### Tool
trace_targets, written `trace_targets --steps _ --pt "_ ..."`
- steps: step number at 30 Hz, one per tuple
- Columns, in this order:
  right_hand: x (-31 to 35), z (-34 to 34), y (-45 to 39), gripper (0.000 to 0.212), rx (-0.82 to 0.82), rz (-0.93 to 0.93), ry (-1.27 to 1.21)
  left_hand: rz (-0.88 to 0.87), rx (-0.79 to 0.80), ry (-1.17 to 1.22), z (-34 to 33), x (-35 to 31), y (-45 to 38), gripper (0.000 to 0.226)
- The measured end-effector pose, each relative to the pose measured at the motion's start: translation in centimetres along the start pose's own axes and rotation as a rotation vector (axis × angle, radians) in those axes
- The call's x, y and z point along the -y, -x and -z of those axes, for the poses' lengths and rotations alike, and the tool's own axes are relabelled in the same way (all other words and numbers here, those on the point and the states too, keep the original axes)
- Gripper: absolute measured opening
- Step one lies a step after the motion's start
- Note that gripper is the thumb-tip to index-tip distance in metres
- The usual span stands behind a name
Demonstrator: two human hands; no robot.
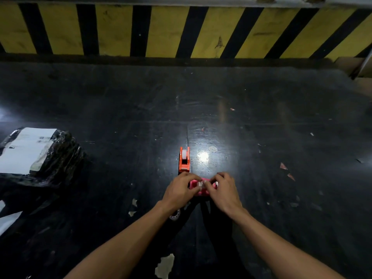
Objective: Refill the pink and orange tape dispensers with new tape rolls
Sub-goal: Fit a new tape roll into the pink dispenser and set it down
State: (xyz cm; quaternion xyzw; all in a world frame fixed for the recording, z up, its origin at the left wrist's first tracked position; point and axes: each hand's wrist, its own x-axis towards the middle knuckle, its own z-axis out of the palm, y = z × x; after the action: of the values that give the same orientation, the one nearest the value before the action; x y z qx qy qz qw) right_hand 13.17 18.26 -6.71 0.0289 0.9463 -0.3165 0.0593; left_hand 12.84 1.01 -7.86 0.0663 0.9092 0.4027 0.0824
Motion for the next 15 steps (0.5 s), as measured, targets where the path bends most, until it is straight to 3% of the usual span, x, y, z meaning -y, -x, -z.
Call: trace_targets --steps 5,15 --pt "0.9 0.0 -0.5 0.005 0.031 -0.050 -0.114 0.000 -0.010 0.018 0.1 -0.1 0.0 0.029" --pt "-2.5 3.7 -0.1 0.012 0.011 -0.228 -0.151 0.034 0.009 0.079 0.0 0.3 -0.3 0.032"
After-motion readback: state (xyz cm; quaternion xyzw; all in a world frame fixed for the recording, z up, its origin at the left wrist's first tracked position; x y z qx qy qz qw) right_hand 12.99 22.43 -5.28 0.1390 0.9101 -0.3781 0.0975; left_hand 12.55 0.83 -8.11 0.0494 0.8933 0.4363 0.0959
